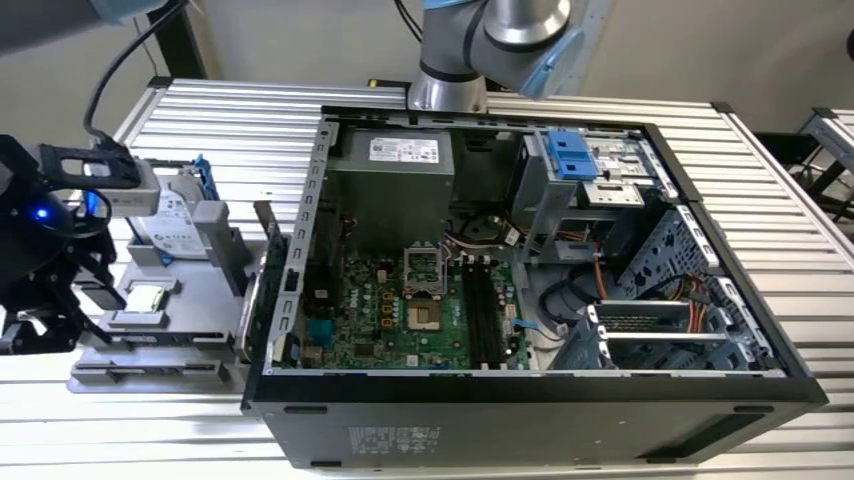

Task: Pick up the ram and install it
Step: 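Pick up the ram and move it above insertion slot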

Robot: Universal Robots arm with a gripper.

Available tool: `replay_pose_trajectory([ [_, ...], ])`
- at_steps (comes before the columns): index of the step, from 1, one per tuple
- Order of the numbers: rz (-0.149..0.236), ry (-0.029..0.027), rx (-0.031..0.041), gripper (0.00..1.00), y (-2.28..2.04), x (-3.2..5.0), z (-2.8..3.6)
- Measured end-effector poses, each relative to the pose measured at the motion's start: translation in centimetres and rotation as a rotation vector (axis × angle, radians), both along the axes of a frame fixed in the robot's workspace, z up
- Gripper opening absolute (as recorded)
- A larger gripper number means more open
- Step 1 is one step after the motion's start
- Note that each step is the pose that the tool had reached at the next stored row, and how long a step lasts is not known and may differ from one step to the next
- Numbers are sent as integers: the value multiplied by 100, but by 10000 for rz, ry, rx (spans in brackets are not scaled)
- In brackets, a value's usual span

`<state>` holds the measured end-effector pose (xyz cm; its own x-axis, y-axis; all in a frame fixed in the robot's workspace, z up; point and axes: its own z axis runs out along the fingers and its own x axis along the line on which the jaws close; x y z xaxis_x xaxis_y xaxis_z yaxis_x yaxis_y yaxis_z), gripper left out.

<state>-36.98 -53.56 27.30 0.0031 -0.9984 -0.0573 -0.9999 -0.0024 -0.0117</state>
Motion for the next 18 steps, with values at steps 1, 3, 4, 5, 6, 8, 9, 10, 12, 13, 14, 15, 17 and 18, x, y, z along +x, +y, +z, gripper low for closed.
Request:
replay_pose_trajectory([
  [1, 1, 0, 0, 100, 0, 0, -17],
  [3, 2, -1, 1, 100, 0, 1, -55],
  [4, 1, 0, 0, 100, 0, 1, -71],
  [5, 2, 0, 0, 100, 0, 1, -89],
  [6, 2, 1, -1, 100, 0, 1, -109],
  [8, -10, 0, 0, 100, 0, -2, -145],
  [9, -34, 0, 1, 100, 1, -6, -164],
  [10, -61, 0, 1, 100, 1, -10, -181],
  [12, -104, 1, -1, 100, 0, -17, -218],
  [13, -106, 0, 0, 100, 0, -18, -236],
  [14, -108, 0, 0, 100, 1, -19, -255],
  [15, -109, 0, 0, 100, 1, -20, -273],
  [17, -108, -1, 1, 100, 1, -20, -309],
  [18, -108, 0, 0, 100, 0, -21, -327],
])
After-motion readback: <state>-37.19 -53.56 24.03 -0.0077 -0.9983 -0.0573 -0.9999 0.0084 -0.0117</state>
